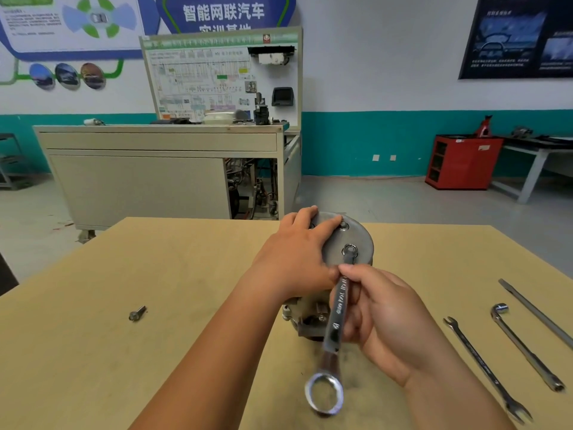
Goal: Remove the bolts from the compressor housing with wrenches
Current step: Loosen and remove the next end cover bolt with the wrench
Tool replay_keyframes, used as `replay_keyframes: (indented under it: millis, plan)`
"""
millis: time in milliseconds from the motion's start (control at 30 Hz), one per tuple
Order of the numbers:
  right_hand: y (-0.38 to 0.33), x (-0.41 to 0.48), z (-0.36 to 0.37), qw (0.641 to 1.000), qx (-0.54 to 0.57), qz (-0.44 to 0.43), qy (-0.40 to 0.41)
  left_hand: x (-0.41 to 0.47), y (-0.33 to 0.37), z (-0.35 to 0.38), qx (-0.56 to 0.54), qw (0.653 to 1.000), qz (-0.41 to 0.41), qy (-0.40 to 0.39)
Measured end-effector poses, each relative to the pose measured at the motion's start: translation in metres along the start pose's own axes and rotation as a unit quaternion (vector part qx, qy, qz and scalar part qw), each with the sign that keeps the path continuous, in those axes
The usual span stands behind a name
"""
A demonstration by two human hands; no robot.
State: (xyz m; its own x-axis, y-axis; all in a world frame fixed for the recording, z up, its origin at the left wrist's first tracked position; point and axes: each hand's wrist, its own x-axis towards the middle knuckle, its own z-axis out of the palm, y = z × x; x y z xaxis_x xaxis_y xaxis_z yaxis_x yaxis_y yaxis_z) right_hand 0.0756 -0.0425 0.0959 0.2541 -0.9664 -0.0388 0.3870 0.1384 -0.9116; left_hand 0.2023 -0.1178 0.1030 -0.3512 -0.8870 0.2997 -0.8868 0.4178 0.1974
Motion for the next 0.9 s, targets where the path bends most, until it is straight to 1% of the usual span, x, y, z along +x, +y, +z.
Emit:
replay_keyframes:
  millis: [67,233,300,367,433,500,600,667,733,767,800,833,900]
  plan:
    - [0.003,0.000,-0.006,0.999,-0.033,-0.010,0.009,0.000,0.000,0.001,-0.006,1.000,-0.004,-0.001]
    - [-0.003,-0.009,-0.023,0.991,-0.134,-0.016,-0.003,-0.001,0.000,0.001,-0.023,1.000,-0.006,0.005]
    - [-0.014,-0.013,-0.034,0.977,-0.212,-0.020,-0.011,-0.002,0.002,0.001,-0.023,1.000,-0.007,0.007]
    - [-0.030,-0.015,-0.045,0.953,-0.301,-0.010,-0.037,-0.002,0.004,0.000,-0.019,1.000,-0.007,0.007]
    - [-0.049,-0.014,-0.054,0.920,-0.382,0.021,-0.081,-0.002,0.005,0.000,-0.013,1.000,-0.007,0.005]
    - [-0.070,-0.008,-0.061,0.874,-0.469,0.064,-0.112,-0.002,0.006,-0.001,-0.012,1.000,-0.011,0.000]
    - [-0.100,0.007,-0.071,0.766,-0.626,0.091,-0.116,-0.002,0.006,-0.001,-0.012,1.000,-0.015,-0.003]
    - [-0.116,0.021,-0.075,0.698,-0.706,0.068,-0.099,-0.003,0.005,-0.001,-0.012,1.000,-0.016,-0.005]
    - [-0.125,0.038,-0.077,0.629,-0.773,0.011,-0.075,-0.002,0.004,-0.002,-0.013,1.000,-0.014,-0.008]
    - [-0.127,0.046,-0.076,0.607,-0.791,-0.019,-0.068,-0.002,0.004,-0.001,-0.013,1.000,-0.013,-0.009]
    - [-0.128,0.053,-0.076,0.598,-0.797,-0.044,-0.070,-0.002,0.003,-0.001,-0.013,1.000,-0.012,-0.009]
    - [-0.129,0.059,-0.075,0.598,-0.795,-0.061,-0.077,-0.002,0.002,-0.002,-0.015,1.000,-0.012,-0.007]
    - [-0.130,0.066,-0.071,0.615,-0.781,-0.072,-0.088,-0.003,0.000,-0.002,-0.022,1.000,-0.015,-0.005]
